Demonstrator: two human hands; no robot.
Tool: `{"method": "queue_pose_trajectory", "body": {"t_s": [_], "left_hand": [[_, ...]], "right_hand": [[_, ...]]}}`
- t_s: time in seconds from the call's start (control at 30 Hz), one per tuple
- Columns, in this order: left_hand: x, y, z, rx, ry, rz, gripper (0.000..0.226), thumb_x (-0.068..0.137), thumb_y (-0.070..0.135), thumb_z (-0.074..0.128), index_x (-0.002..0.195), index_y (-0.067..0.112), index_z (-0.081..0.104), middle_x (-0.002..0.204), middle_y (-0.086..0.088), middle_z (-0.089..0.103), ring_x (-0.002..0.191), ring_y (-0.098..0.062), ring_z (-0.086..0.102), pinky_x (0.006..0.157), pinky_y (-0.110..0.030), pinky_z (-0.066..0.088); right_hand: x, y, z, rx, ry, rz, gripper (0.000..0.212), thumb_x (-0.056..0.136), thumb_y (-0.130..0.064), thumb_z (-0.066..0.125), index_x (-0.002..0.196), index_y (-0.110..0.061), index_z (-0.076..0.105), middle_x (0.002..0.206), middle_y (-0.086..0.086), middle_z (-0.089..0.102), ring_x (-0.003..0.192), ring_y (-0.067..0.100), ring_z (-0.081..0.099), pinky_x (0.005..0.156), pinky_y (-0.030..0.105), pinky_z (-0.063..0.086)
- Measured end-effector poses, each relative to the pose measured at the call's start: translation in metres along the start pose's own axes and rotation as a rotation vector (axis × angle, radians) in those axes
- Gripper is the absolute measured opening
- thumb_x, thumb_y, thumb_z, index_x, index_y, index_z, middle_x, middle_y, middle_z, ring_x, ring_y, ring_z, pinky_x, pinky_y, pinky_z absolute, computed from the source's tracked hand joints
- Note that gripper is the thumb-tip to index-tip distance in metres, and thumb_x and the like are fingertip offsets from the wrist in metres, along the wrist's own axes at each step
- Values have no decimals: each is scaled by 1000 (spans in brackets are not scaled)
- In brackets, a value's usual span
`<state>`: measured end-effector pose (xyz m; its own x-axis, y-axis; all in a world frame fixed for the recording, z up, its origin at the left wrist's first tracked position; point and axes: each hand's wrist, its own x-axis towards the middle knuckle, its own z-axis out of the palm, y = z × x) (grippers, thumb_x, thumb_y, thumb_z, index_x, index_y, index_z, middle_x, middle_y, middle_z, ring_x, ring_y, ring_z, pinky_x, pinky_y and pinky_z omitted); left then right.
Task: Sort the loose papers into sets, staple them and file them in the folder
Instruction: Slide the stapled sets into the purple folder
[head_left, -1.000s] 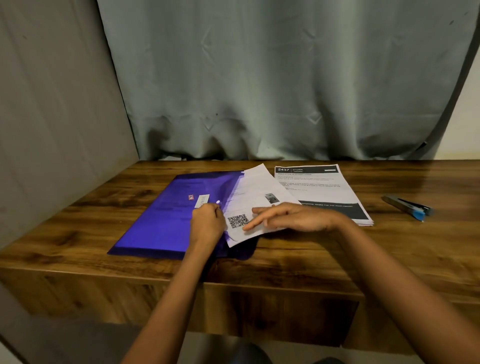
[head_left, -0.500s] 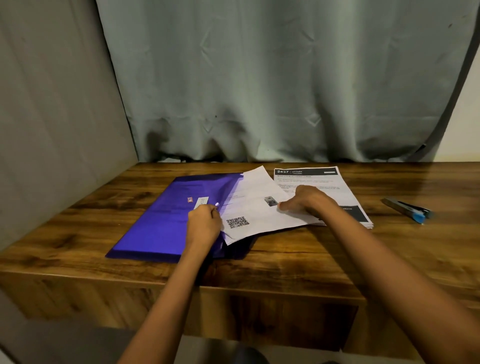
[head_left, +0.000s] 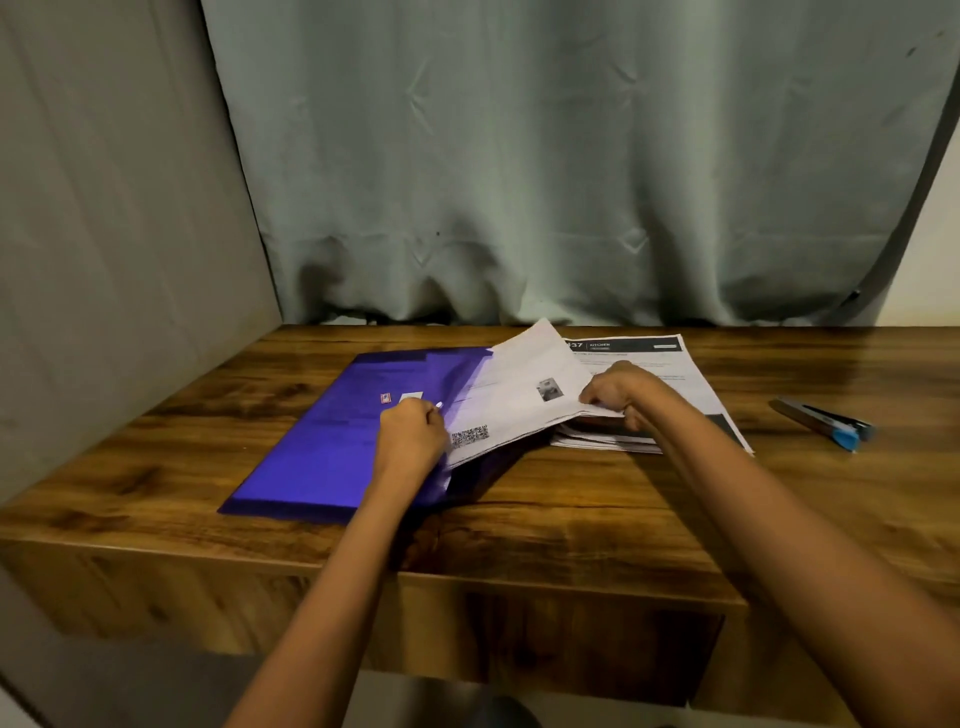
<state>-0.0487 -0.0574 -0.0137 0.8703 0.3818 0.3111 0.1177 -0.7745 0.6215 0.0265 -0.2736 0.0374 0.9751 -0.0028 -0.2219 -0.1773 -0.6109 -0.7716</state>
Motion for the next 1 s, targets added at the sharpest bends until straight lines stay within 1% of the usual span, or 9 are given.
{"method": "queue_pose_trajectory", "body": {"t_s": [0.13, 0.27, 0.37, 0.47, 0.53, 0.63, 0.8, 0.93, 1.0], "left_hand": [[1, 13, -2, 123, 51, 53, 28, 98, 10, 40, 86, -5, 61, 94, -26, 59, 94, -40, 55, 65, -34, 32], [3, 22, 2, 231, 72, 75, 26, 96, 7, 39, 99, -5, 61, 107, -26, 60, 102, -43, 53, 78, -42, 41], [2, 28, 2, 234, 69, 58, 25, 93, 5, 39, 101, -5, 60, 108, -27, 60, 103, -44, 53, 75, -43, 42], [-3, 35, 2, 227, 64, 44, 25, 94, 6, 40, 104, -4, 60, 111, -26, 59, 103, -44, 55, 79, -45, 44], [-6, 39, 2, 228, 54, 31, 25, 94, 6, 40, 106, -4, 59, 113, -26, 59, 105, -44, 55, 80, -44, 44], [-10, 41, 3, 239, 47, 11, 24, 95, 6, 41, 109, -4, 58, 114, -24, 58, 105, -42, 56, 79, -42, 45], [-14, 42, 6, 239, 49, 3, 25, 97, 7, 37, 110, -3, 56, 116, -23, 58, 107, -42, 55, 79, -43, 44], [-14, 42, 7, 225, 59, -3, 25, 97, 8, 37, 110, -3, 56, 114, -23, 59, 106, -41, 56, 80, -44, 46], [-14, 42, 8, 217, 60, -1, 25, 98, 9, 38, 111, -3, 56, 114, -23, 59, 105, -41, 56, 79, -44, 46]], "right_hand": [[-8, 1, 23, -27, 127, -96, 40, 89, -9, 57, 127, -2, 47, 125, 15, 54, 109, 28, 54, 78, 30, 44], [-16, -10, 49, 59, 72, -161, 35, 90, -7, 51, 125, -4, 47, 120, 13, 55, 103, 25, 54, 72, 30, 44], [-20, -19, 65, 105, 32, -193, 32, 88, -3, 51, 120, -2, 52, 116, 13, 59, 105, 30, 59, 73, 33, 48], [-24, -30, 82, 262, -93, -189, 18, 90, 4, 44, 102, 0, 57, 98, 12, 61, 87, 27, 63, 61, 30, 47], [-25, -36, 88, 423, -262, -119, 26, 92, 10, 33, 84, -2, 54, 75, 10, 63, 66, 20, 58, 52, 29, 48], [-24, -40, 90, 450, -385, -56, 35, 94, 11, 30, 72, -7, 50, 43, 1, 57, 57, 14, 52, 47, 24, 50], [-19, -36, 90, 479, -449, -42, 34, 88, 21, 35, 72, -2, 53, 66, 8, 58, 64, 14, 54, 41, 19, 52], [-13, -33, 95, 495, -385, -45, 30, 83, 22, 47, 70, -2, 59, 46, 0, 61, 58, 11, 59, 40, 18, 48], [-9, -31, 100, 498, -343, -71, 28, 81, 21, 53, 69, -4, 60, 54, 3, 63, 54, 11, 61, 39, 18, 47]]}}
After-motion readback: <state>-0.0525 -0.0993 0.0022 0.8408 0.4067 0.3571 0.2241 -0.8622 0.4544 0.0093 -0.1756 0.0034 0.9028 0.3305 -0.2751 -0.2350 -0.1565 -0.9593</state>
